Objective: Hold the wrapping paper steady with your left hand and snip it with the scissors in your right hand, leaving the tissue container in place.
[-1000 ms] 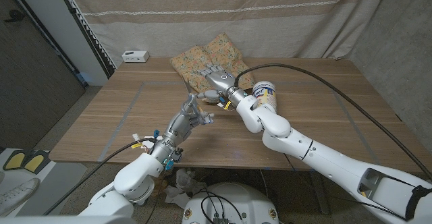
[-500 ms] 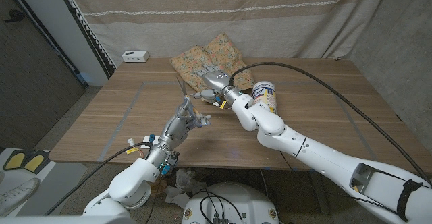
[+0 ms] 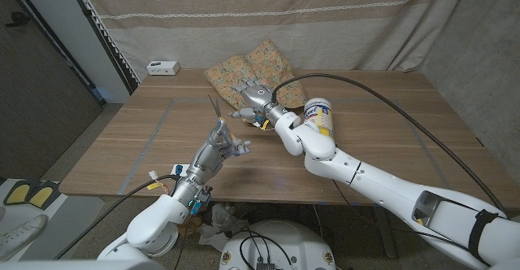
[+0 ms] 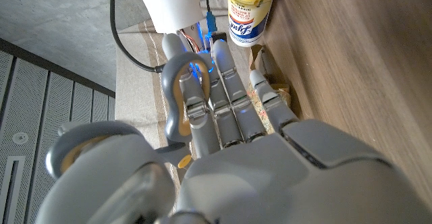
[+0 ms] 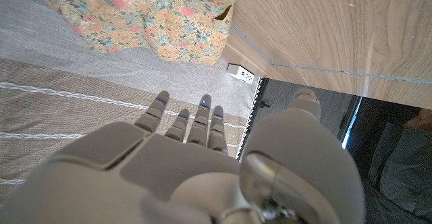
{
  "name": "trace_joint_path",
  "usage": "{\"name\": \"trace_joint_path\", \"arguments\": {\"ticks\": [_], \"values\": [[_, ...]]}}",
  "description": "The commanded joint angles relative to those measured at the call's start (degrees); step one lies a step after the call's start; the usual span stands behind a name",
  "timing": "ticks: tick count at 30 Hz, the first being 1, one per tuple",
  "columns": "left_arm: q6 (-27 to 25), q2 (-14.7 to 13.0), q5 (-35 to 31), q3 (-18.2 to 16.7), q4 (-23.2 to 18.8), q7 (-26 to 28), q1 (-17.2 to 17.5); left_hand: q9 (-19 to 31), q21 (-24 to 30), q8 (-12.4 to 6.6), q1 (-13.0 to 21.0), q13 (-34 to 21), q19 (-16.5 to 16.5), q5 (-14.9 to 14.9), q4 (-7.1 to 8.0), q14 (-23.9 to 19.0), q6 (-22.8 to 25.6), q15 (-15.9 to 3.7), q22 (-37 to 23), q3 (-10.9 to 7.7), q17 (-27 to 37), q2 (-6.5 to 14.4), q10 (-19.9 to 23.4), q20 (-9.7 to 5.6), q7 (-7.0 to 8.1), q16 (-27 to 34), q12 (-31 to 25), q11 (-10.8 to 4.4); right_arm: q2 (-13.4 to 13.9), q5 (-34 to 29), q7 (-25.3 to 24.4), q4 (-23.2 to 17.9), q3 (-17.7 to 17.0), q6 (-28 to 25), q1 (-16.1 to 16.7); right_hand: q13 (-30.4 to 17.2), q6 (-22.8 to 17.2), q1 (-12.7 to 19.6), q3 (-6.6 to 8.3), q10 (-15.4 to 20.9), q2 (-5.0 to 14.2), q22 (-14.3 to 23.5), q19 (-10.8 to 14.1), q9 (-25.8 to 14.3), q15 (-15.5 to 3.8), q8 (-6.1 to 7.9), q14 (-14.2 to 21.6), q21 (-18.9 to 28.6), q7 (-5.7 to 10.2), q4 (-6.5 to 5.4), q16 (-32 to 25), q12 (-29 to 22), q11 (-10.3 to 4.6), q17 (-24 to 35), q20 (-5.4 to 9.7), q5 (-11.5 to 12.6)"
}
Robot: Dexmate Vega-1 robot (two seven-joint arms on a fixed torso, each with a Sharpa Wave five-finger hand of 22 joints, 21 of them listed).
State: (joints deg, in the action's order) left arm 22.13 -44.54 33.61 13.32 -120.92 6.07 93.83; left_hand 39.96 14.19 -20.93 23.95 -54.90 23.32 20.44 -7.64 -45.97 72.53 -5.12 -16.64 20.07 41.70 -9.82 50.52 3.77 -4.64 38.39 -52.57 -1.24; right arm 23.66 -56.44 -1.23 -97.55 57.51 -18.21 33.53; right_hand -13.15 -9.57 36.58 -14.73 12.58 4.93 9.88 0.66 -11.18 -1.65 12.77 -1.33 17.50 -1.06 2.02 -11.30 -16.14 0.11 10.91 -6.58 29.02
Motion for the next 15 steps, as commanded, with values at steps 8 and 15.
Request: {"name": "trace_joint_path", "arguments": {"ticks": [8, 15], "values": [[0.1, 0.0, 0.3, -1.3, -0.6, -0.7, 1.4, 0.3, -0.2, 0.33, 0.5, 0.0, 0.3, 0.4, 0.06, 0.0, -0.7, -2.89, -0.1, -0.11, 0.0, -0.1, 5.2, -0.35, -1.48, 0.6, -2.9, -4.52, -2.5, -0.1, 0.7, 4.5, 3.1, -4.2, -2.8, 0.5, -0.3, 0.1, -0.50, 0.3, 0.13, 0.1, 0.8, -0.2, 2.63, -0.17, 0.6, -0.9, -1.70, 0.01, 0.1, -0.2, 2.92, 0.1, -1.75, 0.1], [0.0, 0.4, 0.1, -1.0, -0.4, -0.8, 1.1, 0.3, -0.2, 0.37, 0.5, 0.2, 0.2, 0.5, 0.11, 0.0, -0.4, -3.03, -0.2, -0.11, 0.1, -0.1, 5.3, -0.35, -1.42, 0.8, -2.8, -4.81, -3.0, -0.7, 1.2, 5.6, 4.5, -5.3, -3.6, 1.0, -0.2, -0.5, -0.95, 0.7, 0.11, 0.2, 1.9, -0.2, 2.99, -0.44, 2.0, -1.3, -2.05, -0.27, -0.2, -0.3, 2.67, -0.2, -1.04, 0.1]]}}
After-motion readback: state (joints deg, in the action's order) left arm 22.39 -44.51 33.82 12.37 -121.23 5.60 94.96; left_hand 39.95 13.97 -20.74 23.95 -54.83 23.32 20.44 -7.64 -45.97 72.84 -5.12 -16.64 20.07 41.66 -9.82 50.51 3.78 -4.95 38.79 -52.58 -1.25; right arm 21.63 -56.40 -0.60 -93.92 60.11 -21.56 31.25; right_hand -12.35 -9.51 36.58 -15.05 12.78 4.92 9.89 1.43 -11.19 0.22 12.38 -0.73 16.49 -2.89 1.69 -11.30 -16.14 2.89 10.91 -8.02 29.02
